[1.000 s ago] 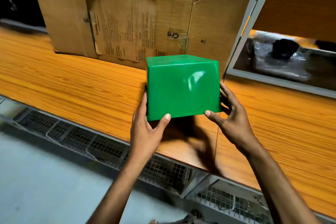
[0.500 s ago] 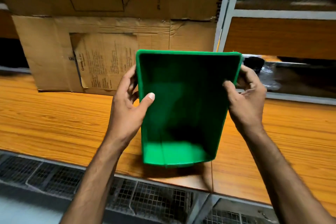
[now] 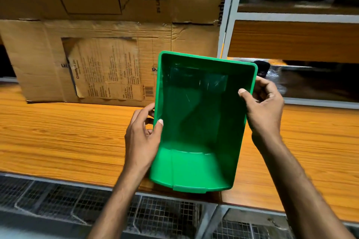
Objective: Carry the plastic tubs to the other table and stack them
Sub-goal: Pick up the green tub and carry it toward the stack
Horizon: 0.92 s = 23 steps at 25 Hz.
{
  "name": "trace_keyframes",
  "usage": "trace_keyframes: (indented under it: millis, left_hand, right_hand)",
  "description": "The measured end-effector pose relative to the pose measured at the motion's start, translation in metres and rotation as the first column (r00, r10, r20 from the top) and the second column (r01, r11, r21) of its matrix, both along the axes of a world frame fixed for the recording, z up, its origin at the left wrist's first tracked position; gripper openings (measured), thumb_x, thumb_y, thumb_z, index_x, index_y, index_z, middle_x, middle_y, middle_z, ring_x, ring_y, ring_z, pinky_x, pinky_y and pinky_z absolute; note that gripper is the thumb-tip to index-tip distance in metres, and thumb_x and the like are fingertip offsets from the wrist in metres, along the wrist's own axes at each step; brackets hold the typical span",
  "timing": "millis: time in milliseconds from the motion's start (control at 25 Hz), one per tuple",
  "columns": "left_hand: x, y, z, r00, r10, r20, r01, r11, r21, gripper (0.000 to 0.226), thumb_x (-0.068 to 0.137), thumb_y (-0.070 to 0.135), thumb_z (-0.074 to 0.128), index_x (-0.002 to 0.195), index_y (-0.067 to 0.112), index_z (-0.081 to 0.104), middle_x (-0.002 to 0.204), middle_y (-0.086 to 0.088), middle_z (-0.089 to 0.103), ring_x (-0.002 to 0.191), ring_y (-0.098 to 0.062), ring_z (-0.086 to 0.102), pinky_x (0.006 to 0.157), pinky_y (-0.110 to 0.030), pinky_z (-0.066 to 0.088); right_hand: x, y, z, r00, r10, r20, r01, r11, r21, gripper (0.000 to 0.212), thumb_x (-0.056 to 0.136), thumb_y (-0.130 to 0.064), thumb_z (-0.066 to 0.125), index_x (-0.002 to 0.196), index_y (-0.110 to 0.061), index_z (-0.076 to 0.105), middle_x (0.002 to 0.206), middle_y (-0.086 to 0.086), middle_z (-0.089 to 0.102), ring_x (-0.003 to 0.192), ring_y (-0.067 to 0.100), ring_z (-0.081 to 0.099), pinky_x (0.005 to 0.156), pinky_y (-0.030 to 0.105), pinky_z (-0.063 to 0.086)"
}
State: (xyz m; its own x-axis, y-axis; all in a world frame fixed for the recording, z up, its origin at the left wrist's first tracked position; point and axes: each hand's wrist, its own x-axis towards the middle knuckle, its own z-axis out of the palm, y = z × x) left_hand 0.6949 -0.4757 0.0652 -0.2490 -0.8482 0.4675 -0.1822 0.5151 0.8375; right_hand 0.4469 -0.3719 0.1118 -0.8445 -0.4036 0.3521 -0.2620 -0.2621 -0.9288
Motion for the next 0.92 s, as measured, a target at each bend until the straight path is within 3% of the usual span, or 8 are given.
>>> trace_keyframes:
  millis: [120, 320, 440, 520, 600, 680, 840, 920]
  left_hand:
    - [0.002, -0.012, 0.009, 0.997, 0.071, -0.002, -0.072, 0.997, -0.033, 0.037, 0.090, 0.013, 0.072, 0.119, 0.035, 0.067, 0.115, 0.012, 0.069, 0.094, -0.009, 0.070, 0.080, -0.043, 0.063]
    - [0.009, -0.032, 0.000, 0.977, 0.092, -0.193, -0.038, 0.963, 0.266, 0.035, 0.081, 0.013, 0.076, 0.107, 0.037, 0.072, 0.109, 0.006, 0.077, 0.099, -0.022, 0.077, 0.097, -0.052, 0.058]
    - [0.009, -0.035, 0.001, 0.963, 0.085, -0.257, 0.003, 0.946, 0.325, 0.036, 0.087, 0.002, 0.075, 0.119, 0.019, 0.072, 0.112, 0.001, 0.076, 0.101, -0.022, 0.076, 0.092, -0.041, 0.061]
    - [0.007, -0.038, 0.005, 0.945, 0.084, -0.315, 0.035, 0.934, 0.354, 0.036, 0.089, -0.003, 0.072, 0.122, 0.014, 0.071, 0.113, -0.001, 0.076, 0.101, -0.020, 0.077, 0.083, -0.029, 0.062]
    - [0.007, -0.037, 0.008, 0.941, 0.080, -0.329, 0.046, 0.932, 0.360, 0.037, 0.090, -0.003, 0.072, 0.122, 0.014, 0.071, 0.116, -0.003, 0.076, 0.100, -0.019, 0.077, 0.083, -0.029, 0.062]
    - [0.006, -0.037, 0.008, 0.948, 0.070, -0.310, 0.049, 0.931, 0.361, 0.036, 0.090, -0.002, 0.072, 0.121, 0.016, 0.071, 0.116, -0.002, 0.076, 0.101, -0.020, 0.077, 0.089, -0.035, 0.061]
    - [0.005, -0.030, 0.014, 0.966, 0.043, -0.256, 0.030, 0.961, 0.273, 0.037, 0.090, 0.006, 0.074, 0.115, 0.032, 0.074, 0.117, 0.004, 0.076, 0.104, -0.018, 0.075, 0.096, -0.039, 0.059]
    - [0.005, -0.025, 0.028, 0.991, 0.091, -0.099, -0.088, 0.996, 0.029, 0.034, 0.090, 0.015, 0.074, 0.118, 0.034, 0.075, 0.117, 0.009, 0.075, 0.104, -0.013, 0.073, 0.093, -0.033, 0.059]
  right_hand:
    - [0.001, 0.013, 0.000, 0.988, 0.154, -0.031, -0.150, 0.984, 0.100, 0.062, 0.085, 0.004, 0.074, 0.139, -0.021, 0.058, 0.125, -0.001, 0.072, 0.119, 0.016, 0.067, 0.092, 0.026, 0.058]
    - [0.024, 0.035, -0.015, 0.934, 0.350, -0.068, -0.323, 0.911, 0.255, 0.060, 0.087, -0.005, 0.077, 0.137, -0.033, 0.061, 0.130, -0.010, 0.069, 0.111, 0.015, 0.066, 0.094, 0.038, 0.060]
    - [0.035, 0.037, -0.016, 0.938, 0.332, -0.097, -0.296, 0.916, 0.272, 0.058, 0.089, 0.000, 0.075, 0.139, -0.026, 0.060, 0.125, -0.003, 0.068, 0.101, 0.017, 0.064, 0.086, 0.023, 0.058]
    - [0.036, 0.036, -0.018, 0.943, 0.326, -0.058, -0.298, 0.911, 0.285, 0.056, 0.091, -0.001, 0.072, 0.139, -0.027, 0.061, 0.124, 0.005, 0.066, 0.097, 0.016, 0.062, 0.087, 0.028, 0.057]
    - [0.034, 0.035, -0.019, 0.937, 0.350, -0.011, -0.333, 0.898, 0.289, 0.054, 0.092, -0.002, 0.071, 0.138, -0.029, 0.061, 0.124, 0.009, 0.064, 0.096, 0.014, 0.060, 0.089, 0.035, 0.057]
    - [0.033, 0.036, -0.017, 0.930, 0.367, -0.024, -0.343, 0.890, 0.302, 0.054, 0.091, -0.001, 0.072, 0.137, -0.028, 0.062, 0.123, 0.008, 0.064, 0.092, 0.009, 0.057, 0.084, 0.030, 0.055]
    - [0.033, 0.036, -0.011, 0.959, 0.247, -0.141, -0.190, 0.925, 0.329, 0.058, 0.088, -0.001, 0.074, 0.136, -0.030, 0.059, 0.124, -0.006, 0.062, 0.098, -0.003, 0.058, 0.083, 0.019, 0.054]
    - [0.032, 0.036, -0.005, 0.905, 0.082, -0.417, 0.084, 0.927, 0.365, 0.067, 0.083, -0.004, 0.076, 0.142, -0.029, 0.055, 0.132, -0.003, 0.056, 0.116, 0.005, 0.055, 0.089, 0.008, 0.045]
